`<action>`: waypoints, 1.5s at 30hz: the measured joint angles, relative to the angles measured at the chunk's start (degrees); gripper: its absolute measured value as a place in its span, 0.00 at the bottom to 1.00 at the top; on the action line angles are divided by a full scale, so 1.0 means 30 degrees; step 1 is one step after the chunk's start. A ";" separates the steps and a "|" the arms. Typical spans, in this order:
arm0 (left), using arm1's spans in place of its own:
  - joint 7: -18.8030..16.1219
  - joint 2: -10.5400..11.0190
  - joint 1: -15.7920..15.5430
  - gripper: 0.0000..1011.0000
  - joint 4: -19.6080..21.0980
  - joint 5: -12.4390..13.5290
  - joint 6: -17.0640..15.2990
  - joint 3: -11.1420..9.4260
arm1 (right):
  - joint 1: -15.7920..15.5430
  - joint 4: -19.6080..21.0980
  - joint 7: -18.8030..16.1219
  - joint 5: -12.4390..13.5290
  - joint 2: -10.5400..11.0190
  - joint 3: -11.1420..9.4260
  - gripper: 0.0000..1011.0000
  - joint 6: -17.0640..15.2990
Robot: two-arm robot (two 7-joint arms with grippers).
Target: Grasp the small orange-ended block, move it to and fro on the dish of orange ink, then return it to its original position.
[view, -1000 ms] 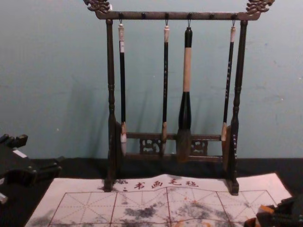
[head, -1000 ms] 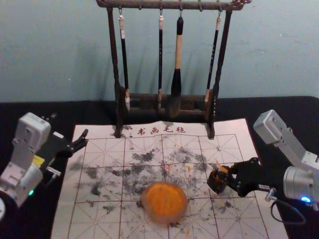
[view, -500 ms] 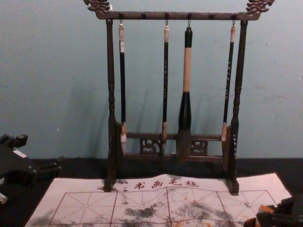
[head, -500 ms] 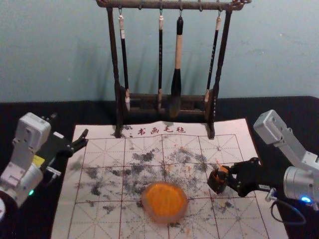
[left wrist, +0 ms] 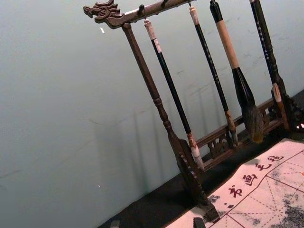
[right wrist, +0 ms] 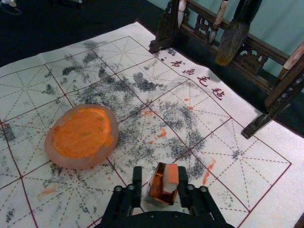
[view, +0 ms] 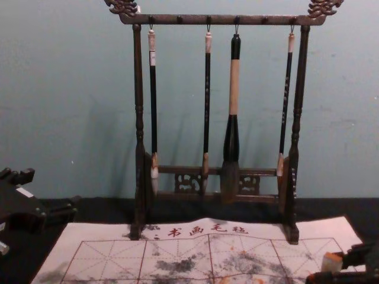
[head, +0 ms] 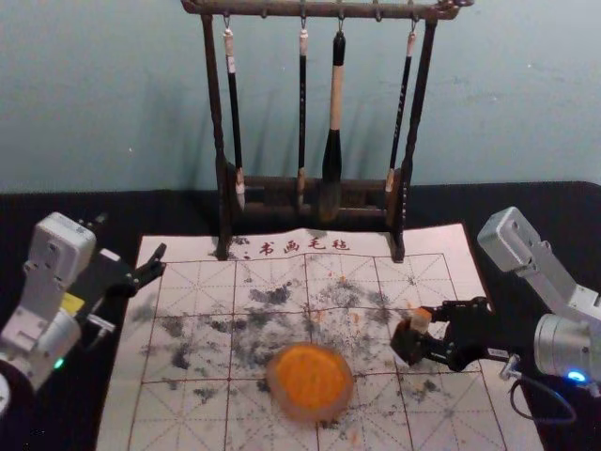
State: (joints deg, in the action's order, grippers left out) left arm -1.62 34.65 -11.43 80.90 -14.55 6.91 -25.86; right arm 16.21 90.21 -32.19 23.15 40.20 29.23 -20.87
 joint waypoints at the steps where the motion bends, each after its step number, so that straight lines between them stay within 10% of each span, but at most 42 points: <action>1: 0.0000 0.0000 0.0000 0.99 0.0000 -0.0002 0.0000 0.0000 | 0.0000 0.0000 0.0000 0.0000 0.0000 0.0000 0.39 0.0000; 20: 0.0000 0.0000 0.0000 0.99 -0.0001 -0.0001 0.0000 0.0000 | -0.0001 0.0000 0.0001 0.0005 0.0000 0.0000 0.97 -0.0008; 31: 0.0000 0.0000 0.0000 0.99 0.0000 -0.0001 0.0000 0.0000 | -0.0301 0.0273 0.0432 -0.0003 -0.0073 -0.0334 0.99 0.0480; 40: -0.0001 0.0000 0.0000 0.99 0.0000 -0.0001 0.0001 0.0000 | -0.2072 0.1345 0.4222 -0.0469 -0.1304 -0.2494 0.99 0.3154; 45: 0.0001 0.0000 0.0000 0.99 0.0000 -0.0001 0.0001 0.0000 | -0.2915 0.1641 0.7875 -0.2266 -0.2354 -0.3303 0.99 0.3663</action>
State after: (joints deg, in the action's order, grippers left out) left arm -1.62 34.65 -11.43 80.90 -14.55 6.91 -25.86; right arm 7.47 95.13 -8.57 16.35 33.14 19.32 -9.88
